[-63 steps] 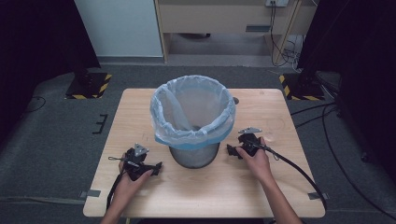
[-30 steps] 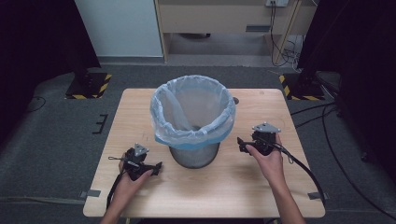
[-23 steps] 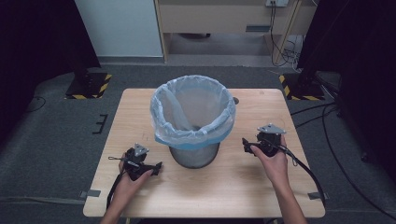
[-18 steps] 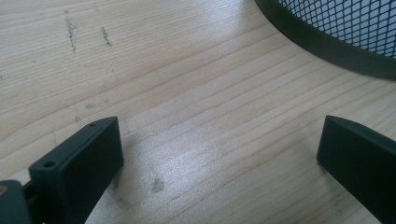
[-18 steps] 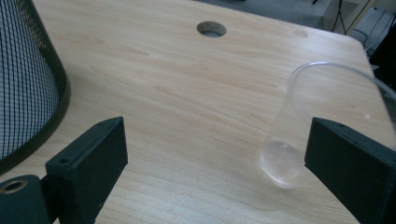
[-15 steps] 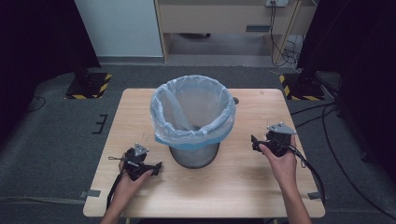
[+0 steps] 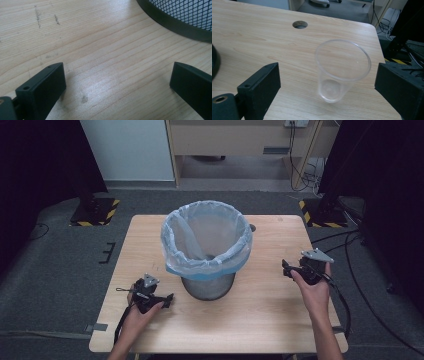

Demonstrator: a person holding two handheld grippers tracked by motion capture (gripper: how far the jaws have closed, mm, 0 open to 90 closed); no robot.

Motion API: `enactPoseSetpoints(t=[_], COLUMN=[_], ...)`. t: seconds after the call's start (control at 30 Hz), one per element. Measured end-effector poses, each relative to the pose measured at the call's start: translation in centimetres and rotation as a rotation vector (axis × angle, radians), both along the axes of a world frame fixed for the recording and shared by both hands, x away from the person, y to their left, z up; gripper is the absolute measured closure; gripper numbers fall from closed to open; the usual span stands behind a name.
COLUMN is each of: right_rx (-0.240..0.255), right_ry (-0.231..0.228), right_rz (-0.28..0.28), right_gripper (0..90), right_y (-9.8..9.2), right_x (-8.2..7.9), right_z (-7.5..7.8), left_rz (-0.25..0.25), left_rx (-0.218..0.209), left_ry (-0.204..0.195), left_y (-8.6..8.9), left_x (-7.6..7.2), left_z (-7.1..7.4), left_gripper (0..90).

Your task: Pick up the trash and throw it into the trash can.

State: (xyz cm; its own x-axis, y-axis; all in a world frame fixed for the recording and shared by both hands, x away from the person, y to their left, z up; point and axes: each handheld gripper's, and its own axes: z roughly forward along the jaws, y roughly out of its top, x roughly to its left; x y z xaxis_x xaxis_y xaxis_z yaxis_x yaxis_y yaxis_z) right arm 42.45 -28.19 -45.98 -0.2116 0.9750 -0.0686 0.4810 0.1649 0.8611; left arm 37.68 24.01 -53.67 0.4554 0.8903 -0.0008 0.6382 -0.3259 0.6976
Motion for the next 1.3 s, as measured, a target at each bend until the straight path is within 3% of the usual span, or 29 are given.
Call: enactPoseSetpoints(t=[0.1,0.63,0.73,0.8,0.9,1.03,1.13,1.3], right_rx=[0.023,0.014,0.008,0.048,0.036,0.029,0.018,0.010], right_ry=[-0.001,0.006,0.011,0.027,0.026,0.011,-0.010,-0.030], right_rz=[-0.002,-0.002,0.008,0.022,0.022,0.011,0.023,0.047], right_gripper=[6.1,7.1,8.2,9.0,9.7,14.1,29.5,32.8], right_y=[-0.6,-1.7,-1.5,-1.3,-1.2,-1.2,-1.2,-0.9], right_x=[0.3,1.9,2.5,3.2,3.8,4.7,5.0,4.5], right_z=[-0.6,-3.4,-4.0,-4.6,-5.0,-5.4,-5.4,-4.6], left_rz=[0.000,0.000,0.000,0.000,0.000,0.000,0.000,0.000], left_rx=[0.000,0.000,0.000,0.000,0.000,0.000,0.000,0.000], left_ry=[0.000,0.000,0.000,0.000,0.000,0.000,0.000,0.000], left_y=[0.0,0.0,0.0,0.0,0.0,0.0,0.0,0.0], left_x=[0.0,0.0,0.0,0.0,0.0,0.0,0.0,0.0], left_z=[0.0,0.0,0.0,0.0,0.0,0.0,0.0,0.0], left_gripper=[0.0,0.0,0.0,0.0,0.0,0.0,0.0,0.0])
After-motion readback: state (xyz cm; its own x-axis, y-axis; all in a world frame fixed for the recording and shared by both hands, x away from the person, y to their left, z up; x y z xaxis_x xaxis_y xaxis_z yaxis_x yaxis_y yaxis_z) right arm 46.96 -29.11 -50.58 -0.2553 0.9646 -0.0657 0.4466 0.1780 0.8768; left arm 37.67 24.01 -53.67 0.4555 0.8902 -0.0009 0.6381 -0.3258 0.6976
